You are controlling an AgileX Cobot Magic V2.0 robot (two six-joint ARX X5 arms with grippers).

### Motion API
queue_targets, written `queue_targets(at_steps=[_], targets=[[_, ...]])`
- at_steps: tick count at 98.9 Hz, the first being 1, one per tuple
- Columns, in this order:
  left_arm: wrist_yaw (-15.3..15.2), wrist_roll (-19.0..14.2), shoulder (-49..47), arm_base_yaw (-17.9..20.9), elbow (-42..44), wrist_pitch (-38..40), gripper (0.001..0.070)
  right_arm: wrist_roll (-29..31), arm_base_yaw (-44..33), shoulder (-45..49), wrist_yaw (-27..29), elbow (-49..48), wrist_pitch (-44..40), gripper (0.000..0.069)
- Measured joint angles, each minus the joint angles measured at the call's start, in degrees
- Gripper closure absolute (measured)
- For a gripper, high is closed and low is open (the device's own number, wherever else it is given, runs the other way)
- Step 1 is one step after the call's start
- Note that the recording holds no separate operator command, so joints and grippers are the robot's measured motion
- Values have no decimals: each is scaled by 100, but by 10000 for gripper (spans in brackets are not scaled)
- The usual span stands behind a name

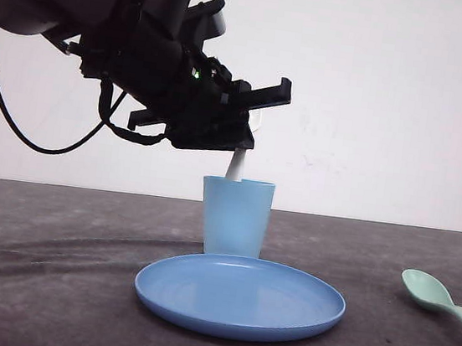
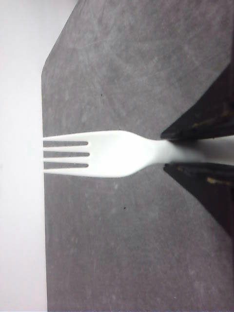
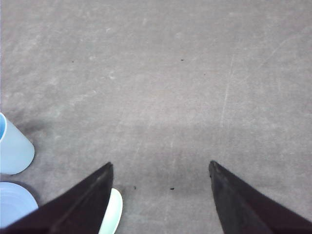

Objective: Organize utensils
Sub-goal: 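Lift the fork with the left gripper, insert it into the cup, release, then grasp the mint green spoon with the right gripper and insert it into the cup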

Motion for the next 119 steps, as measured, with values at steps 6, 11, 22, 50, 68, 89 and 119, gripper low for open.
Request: queue_targets(at_steps=[6, 11, 22, 50, 68, 89, 119], targets=[[0, -2, 0, 0, 0, 0, 663, 0, 2, 0, 0, 0, 0, 302], [0, -11, 0, 0, 0, 0, 647, 0, 0, 0, 0, 0, 0, 302], [0, -17, 0, 0, 0, 2, 510, 0, 2, 0, 0, 0, 0, 302], [0, -17, -343, -13, 0, -221, 405, 2, 122, 0, -4, 0, -223, 302], [2, -15, -1471, -22, 4, -927, 405, 136, 619, 17, -26, 0, -782, 302], [2, -15, -2918, -33, 22, -2496, 405, 592, 1338, 350, 28, 0, -1493, 302], [4, -17, -4553, -48, 22, -4929, 405, 1266, 2291, 1108, 457, -223, -1394, 302]])
